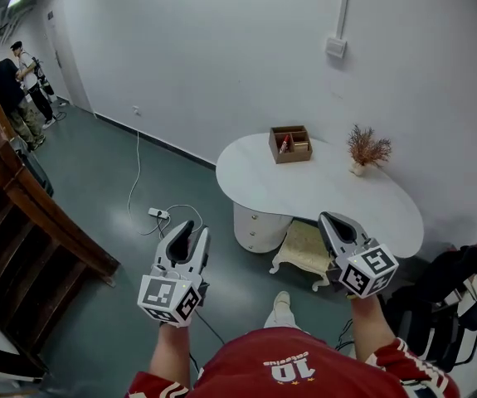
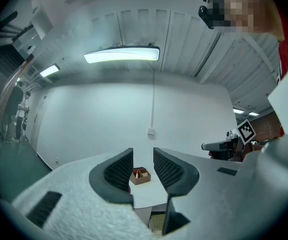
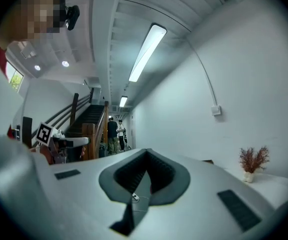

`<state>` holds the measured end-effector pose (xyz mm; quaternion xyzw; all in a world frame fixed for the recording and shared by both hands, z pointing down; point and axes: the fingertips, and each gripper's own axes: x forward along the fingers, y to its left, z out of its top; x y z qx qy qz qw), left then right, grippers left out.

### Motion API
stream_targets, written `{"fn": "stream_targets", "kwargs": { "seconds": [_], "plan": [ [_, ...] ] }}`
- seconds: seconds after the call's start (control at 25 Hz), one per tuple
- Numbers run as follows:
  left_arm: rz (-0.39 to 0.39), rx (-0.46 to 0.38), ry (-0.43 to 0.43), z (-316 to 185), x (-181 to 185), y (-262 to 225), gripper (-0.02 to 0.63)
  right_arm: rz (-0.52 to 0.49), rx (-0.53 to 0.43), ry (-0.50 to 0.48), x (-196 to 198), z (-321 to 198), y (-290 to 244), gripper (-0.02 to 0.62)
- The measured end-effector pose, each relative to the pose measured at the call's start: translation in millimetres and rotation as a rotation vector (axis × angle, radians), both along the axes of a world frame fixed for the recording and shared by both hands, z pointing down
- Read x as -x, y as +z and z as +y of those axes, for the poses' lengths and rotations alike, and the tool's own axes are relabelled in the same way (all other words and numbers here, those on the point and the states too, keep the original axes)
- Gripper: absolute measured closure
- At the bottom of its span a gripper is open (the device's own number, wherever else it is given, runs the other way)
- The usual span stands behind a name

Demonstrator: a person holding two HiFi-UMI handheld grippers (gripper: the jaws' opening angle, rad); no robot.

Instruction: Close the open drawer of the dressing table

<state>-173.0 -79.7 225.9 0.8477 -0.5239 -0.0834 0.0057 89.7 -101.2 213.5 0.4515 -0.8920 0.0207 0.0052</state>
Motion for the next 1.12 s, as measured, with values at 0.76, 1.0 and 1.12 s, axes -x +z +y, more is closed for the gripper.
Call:
{"fn": "stream_targets", "kwargs": {
  "seconds": [0.76,1.0,1.12],
  "plan": [
    [-0.011,0.018,0.037,20.7,-38.0,12.7,0.593,-0.015,0.006,-0.026,15.3,30.8,22.4,0.591],
    [-0.020,0.001,0.025,19.4,-40.3,7.1,0.620,-0.014,-0.001,-0.026,10.8,31.7,23.2,0.591],
    [-0.032,0.006,0.025,16.2,-42.7,9.5,0.620,-0.017,-0.005,-0.018,6.9,31.3,23.9,0.591]
  ]
}}
